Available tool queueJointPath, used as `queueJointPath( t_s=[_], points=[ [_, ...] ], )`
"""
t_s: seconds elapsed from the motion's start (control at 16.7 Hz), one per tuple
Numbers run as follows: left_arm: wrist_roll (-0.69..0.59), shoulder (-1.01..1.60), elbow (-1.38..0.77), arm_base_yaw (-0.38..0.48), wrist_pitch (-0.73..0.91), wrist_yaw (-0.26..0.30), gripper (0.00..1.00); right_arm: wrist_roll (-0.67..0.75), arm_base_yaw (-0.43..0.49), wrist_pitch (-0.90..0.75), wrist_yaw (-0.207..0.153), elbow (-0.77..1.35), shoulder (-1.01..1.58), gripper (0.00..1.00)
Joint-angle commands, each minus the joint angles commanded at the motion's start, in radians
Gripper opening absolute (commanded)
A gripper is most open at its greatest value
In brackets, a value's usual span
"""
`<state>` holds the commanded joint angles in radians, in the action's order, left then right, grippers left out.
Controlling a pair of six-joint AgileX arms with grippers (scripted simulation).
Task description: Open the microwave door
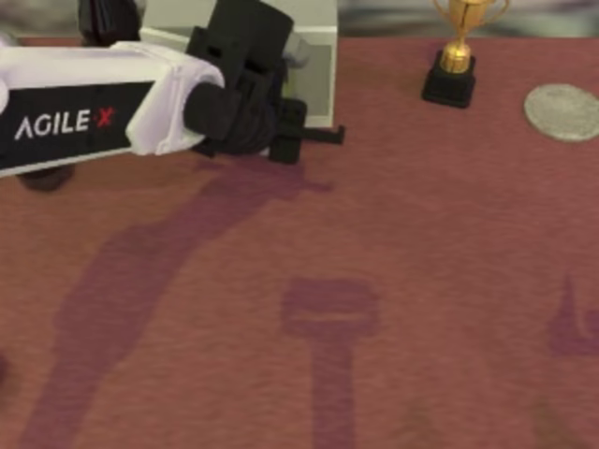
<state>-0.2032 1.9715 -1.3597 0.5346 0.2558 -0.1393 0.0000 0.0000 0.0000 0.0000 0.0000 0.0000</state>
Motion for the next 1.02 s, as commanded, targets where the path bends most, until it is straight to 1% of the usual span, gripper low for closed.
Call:
queueJointPath(
  t_s=[0.72,0.78,1.02],
  points=[
    [0.0,0.0,0.0,0.0,0.0,0.0,0.0,0.0,0.0,0.0,0.0,0.0,0.0,1.0],
    [-0.006,0.002,-0.004,0.009,0.0,0.008,0.0,0.0,0.0,0.0,0.0,0.0,0.0,1.0],
    [0.021,-0.015,0.02,-0.003,-0.009,0.024,0.0,0.0,0.0,0.0,0.0,0.0,0.0,1.0]
  ],
)
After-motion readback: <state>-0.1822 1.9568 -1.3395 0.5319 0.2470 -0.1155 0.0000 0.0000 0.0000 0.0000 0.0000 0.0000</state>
